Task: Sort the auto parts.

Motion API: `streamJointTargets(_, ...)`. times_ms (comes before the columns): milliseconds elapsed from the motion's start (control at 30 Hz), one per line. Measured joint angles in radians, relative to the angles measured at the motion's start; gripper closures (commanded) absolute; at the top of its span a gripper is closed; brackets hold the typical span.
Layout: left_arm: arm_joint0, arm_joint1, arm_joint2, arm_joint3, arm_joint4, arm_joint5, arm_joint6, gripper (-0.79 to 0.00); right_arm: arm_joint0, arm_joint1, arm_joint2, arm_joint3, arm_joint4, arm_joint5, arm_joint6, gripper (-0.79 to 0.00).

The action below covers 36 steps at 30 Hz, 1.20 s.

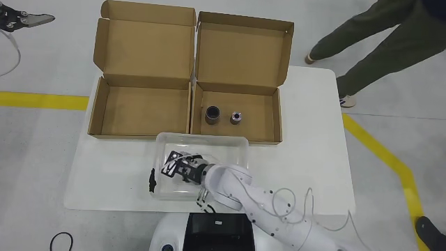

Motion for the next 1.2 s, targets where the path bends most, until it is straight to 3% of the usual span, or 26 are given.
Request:
streamJointTargets(233,0.0,0.0,0.0,0.0,0.0,0.0,0.0,-0.785,-0.052,0.018,0.045,-0.089,0.018,-0.035,-0.049,0.0)
streamJointTargets(567,0.0,0.0,0.0,0.0,0.0,0.0,0.0,-0.785,-0.12,0.043,0.131,-0.231,0.129,-0.131,-0.206,0.0)
streamJointTargets(1200,0.0,0.0,0.0,0.0,0.0,0.0,0.0,-0.785,-0.169,0.064,0.233,-0.385,0.222,-0.171,-0.299,0.0)
